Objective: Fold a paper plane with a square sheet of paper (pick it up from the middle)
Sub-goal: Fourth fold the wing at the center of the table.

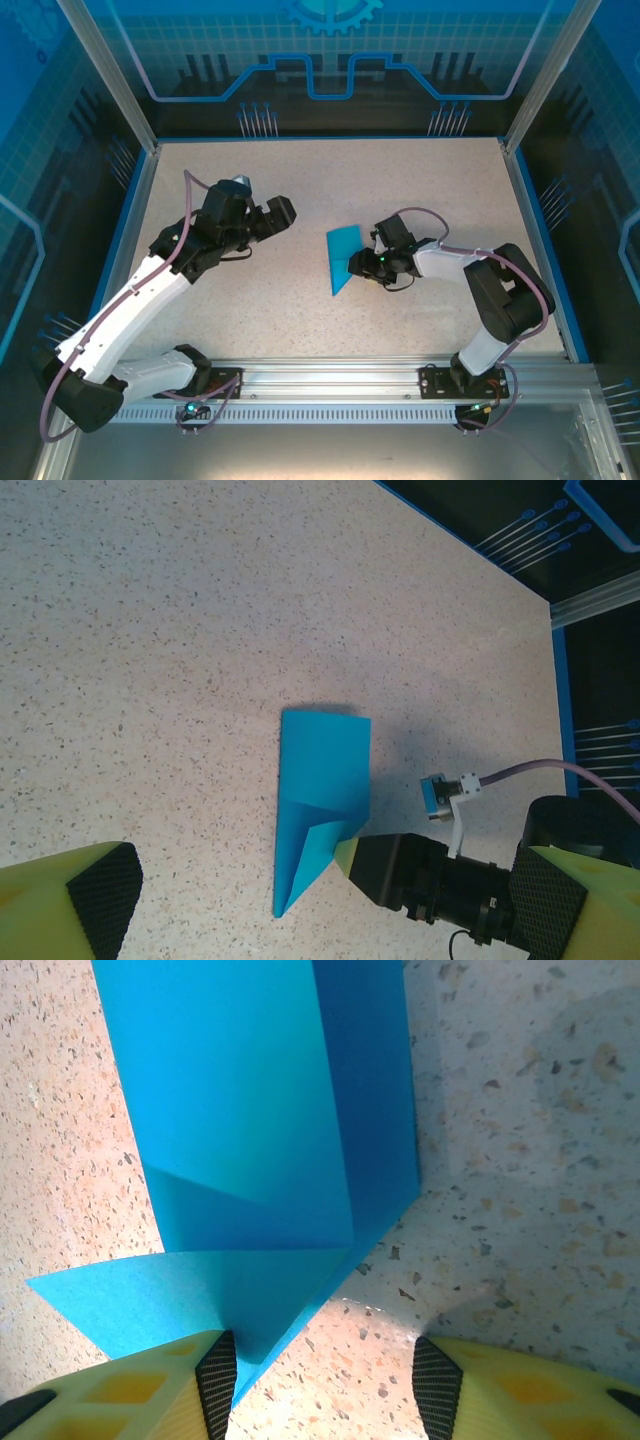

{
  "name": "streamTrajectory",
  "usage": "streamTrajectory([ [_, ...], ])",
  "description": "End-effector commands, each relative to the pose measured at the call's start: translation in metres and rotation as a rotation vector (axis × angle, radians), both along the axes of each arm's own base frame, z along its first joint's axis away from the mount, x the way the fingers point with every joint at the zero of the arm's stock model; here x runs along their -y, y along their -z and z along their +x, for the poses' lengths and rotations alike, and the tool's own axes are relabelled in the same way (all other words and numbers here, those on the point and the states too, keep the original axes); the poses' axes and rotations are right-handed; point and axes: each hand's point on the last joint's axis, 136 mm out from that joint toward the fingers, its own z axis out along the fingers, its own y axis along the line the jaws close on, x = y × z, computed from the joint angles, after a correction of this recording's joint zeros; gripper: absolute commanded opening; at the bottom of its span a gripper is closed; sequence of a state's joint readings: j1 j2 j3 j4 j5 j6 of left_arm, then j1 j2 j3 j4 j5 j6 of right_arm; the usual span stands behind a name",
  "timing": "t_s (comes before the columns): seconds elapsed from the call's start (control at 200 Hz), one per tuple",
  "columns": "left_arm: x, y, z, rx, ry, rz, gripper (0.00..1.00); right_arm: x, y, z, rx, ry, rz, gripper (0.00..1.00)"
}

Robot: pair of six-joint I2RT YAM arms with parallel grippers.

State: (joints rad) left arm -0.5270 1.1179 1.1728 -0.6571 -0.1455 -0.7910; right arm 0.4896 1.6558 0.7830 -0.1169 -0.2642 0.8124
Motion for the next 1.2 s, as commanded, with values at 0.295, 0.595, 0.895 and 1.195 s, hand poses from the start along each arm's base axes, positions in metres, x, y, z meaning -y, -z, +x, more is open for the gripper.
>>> streamTrajectory([
  [0.295,0.005,-0.010,-0.022,0.015,0.185,0.076,0.99,-0.023,-0.006,0.015,0.058,-0.051,0.069,0.54],
  [0.595,-0.015,-0.016,-0.051,0.214,0.240,0.105,0.99,-0.024,-0.018,0.017,0.088,-0.071,0.059,0.54],
  [0.895,-0.017,0.020,-0.048,0.181,0.186,0.066,0.98,-0.035,-0.034,0.033,0.124,-0.094,0.091,0.50],
  [1.195,0.026,0.071,-0.041,0.087,0.325,-0.049,0.99,-0.039,-0.032,0.031,0.100,-0.164,0.099,0.41],
])
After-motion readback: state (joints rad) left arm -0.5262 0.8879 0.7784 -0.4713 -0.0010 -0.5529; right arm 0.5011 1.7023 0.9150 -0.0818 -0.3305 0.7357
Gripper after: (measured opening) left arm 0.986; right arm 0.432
